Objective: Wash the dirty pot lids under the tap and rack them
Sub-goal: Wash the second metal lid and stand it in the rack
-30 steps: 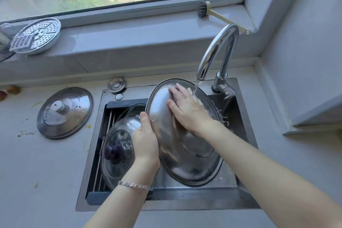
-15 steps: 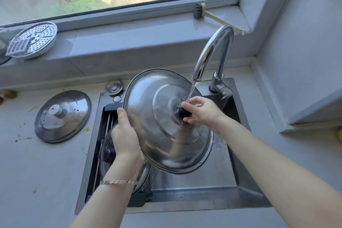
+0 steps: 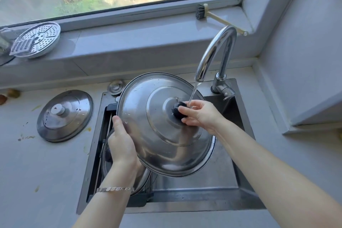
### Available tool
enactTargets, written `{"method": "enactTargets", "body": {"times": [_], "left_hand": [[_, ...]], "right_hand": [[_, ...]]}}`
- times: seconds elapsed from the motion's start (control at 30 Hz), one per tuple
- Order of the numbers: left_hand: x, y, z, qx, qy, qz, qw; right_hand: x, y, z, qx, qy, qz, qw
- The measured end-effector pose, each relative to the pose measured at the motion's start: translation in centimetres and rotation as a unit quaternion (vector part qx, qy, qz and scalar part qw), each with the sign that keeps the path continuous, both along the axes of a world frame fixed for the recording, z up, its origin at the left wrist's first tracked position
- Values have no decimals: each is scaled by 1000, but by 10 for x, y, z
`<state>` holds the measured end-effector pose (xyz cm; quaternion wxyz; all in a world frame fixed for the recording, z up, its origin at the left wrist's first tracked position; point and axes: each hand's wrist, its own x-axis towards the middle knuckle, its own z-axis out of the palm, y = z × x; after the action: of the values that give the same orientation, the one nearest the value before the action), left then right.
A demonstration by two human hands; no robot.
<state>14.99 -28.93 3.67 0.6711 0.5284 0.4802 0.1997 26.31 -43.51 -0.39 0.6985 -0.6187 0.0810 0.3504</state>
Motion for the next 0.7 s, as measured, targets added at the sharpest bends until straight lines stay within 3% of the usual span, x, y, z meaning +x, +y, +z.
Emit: {"method": "enactTargets", "body": {"times": [0.17, 0.23, 0.3, 0.43, 0.57, 0.7], "left_hand": [[-2, -3, -2, 18, 8, -7, 1000], [-2, -7, -7, -1, 11, -12, 1000], [-5, -10, -16, -29, 20, -17, 999], [-6, -19, -46, -99, 63, -47, 992], [-2, -37, -72, -127, 154, -106, 974], [-7, -51, -97, -203, 243, -162, 935]], "right_hand": [[-9, -4, -23, -71, -22, -58, 996], [-12, -25, -46, -228, -91, -91, 965], [-13, -53, -65, -342, -90, -108, 929], [-14, -88, -66, -287, 16, -86, 954], [-8, -124, -65, -368, -61, -180, 910], [-4, -144, -60, -406, -108, -199, 885]]}}
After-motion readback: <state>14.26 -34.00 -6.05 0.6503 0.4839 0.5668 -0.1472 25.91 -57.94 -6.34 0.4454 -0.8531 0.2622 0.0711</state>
